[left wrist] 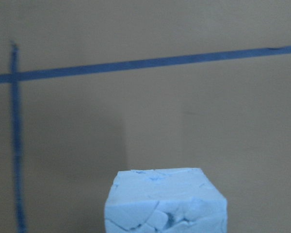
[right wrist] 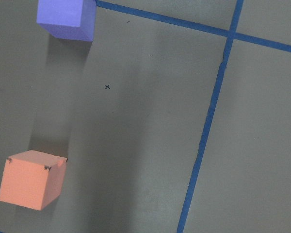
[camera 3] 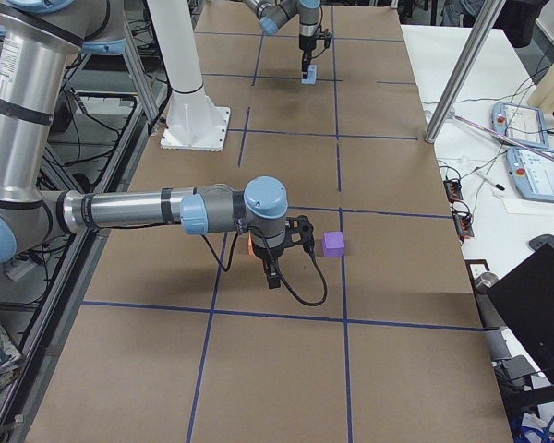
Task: Place blue block between orange and purple blocks
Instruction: 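Lift the light blue cube with the left gripper and carry it toward the table center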
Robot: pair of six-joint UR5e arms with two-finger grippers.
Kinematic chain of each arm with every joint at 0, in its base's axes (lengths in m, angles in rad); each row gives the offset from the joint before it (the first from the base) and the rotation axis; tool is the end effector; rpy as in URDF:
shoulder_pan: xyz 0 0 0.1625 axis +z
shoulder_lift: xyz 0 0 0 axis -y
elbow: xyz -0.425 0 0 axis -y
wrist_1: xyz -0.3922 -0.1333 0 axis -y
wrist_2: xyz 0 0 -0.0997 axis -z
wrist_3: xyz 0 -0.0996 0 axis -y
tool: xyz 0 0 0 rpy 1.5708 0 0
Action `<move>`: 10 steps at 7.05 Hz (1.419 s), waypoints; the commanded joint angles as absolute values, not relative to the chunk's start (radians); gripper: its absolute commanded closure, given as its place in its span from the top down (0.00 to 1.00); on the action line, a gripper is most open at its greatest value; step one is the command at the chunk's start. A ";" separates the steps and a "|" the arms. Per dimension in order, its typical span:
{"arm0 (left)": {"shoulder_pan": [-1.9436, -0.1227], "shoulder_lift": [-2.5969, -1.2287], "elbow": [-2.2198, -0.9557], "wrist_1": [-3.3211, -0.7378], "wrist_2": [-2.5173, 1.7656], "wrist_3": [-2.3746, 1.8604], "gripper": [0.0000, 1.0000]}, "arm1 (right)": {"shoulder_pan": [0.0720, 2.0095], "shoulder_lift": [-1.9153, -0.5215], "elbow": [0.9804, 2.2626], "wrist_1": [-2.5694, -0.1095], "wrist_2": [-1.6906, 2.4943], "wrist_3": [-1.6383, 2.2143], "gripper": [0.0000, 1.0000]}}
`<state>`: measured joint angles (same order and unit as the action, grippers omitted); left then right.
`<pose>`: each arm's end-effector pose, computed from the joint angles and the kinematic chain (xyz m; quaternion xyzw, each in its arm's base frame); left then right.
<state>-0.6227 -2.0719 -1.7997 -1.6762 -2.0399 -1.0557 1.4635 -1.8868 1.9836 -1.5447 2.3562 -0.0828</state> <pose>0.4596 -0.4387 0.2594 0.0336 0.4468 0.0463 0.8928 0.0233 -0.3705 0.5862 0.0521 -0.3826 -0.1109 0.9157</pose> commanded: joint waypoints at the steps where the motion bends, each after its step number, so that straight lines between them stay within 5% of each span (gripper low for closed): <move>1: -0.514 -2.303 -1.649 -1.553 -1.961 -1.155 0.12 | 1.463 -1.887 1.986 -1.543 2.356 -0.083 1.00; 3: -0.485 -2.455 -1.437 -1.568 -1.919 -1.163 0.17 | 1.462 -1.887 1.987 -1.545 2.356 -0.081 1.00; 5: -0.483 -2.479 -1.405 -1.571 -1.919 -1.155 0.24 | 1.459 -1.887 1.987 -1.545 2.356 -0.081 1.00; 8: -0.483 -2.512 -1.352 -1.574 -1.919 -1.155 0.56 | 1.456 -1.887 1.987 -1.545 2.370 -0.081 1.00; 10: -0.483 -2.513 -1.327 -1.601 -1.917 -1.154 0.61 | 1.454 -1.887 1.986 -1.545 2.370 -0.081 1.00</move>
<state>-0.4832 -2.5104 -1.3439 -1.5907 -1.9180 -1.1541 1.4555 -1.8868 1.9861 -1.5447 2.3693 -0.0813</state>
